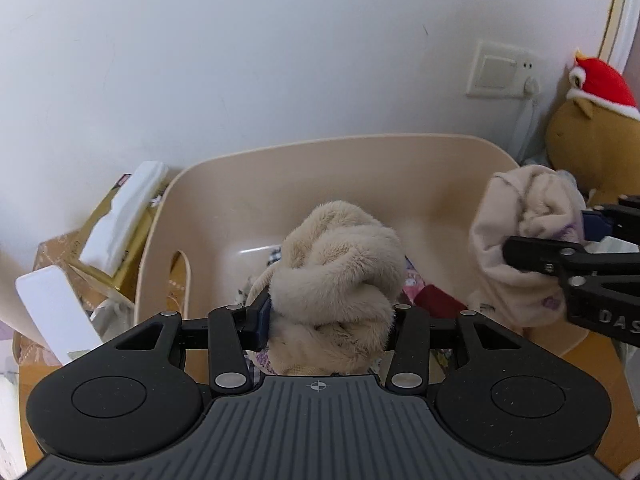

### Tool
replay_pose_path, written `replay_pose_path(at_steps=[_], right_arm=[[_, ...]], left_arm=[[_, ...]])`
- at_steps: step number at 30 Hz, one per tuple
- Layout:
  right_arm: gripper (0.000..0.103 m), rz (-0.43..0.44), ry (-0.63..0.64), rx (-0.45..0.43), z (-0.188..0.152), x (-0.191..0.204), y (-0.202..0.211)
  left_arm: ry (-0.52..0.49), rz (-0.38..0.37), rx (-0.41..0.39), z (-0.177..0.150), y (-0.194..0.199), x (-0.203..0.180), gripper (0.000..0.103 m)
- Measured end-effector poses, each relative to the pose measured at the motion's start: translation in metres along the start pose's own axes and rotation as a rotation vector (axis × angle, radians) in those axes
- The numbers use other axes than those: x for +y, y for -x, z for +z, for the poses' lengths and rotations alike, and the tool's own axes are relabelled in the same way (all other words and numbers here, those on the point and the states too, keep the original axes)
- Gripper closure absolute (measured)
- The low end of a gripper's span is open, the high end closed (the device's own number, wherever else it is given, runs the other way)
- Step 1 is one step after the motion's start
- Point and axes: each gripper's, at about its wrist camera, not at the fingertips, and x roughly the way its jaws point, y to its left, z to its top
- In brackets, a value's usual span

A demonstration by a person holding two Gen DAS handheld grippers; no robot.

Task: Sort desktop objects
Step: 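Carry both socks over the basket and open both tools to drop them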

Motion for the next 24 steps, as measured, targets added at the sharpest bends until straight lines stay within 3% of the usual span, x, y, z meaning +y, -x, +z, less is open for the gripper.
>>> replay_pose_path(at_steps=[7,13,15,18,24], right_arm=[[0.057,0.009,0.005,0.058,0.0,0.011,-0.014],[0.036,0.006,-0.011,0.055,-0.002,0.015,-0.01],[0.018,0.013,-0.019,0.025,-0.002,0.015,-0.004],[0.002,-0.014,-0.024,-0.012,0.0,0.018,0.006],[0.0,-0.043,-0.012,-0.061,0.0,0.028,0.029]], left_arm=[[0.005,-0.011,0.034,-0.003,-0.005,0.002,0.047],[-0.018,0.007,0.031,-0.007,0.005,0.002,0.04],[-0.021,0.008,0.028,-0.007,0.009,0.003,0.038],[-0.004,0.027,0.002,-0.008,0.02,0.007,0.031],[0.04,0.042,0.008,-0.008,0.039,0.018,0.03]])
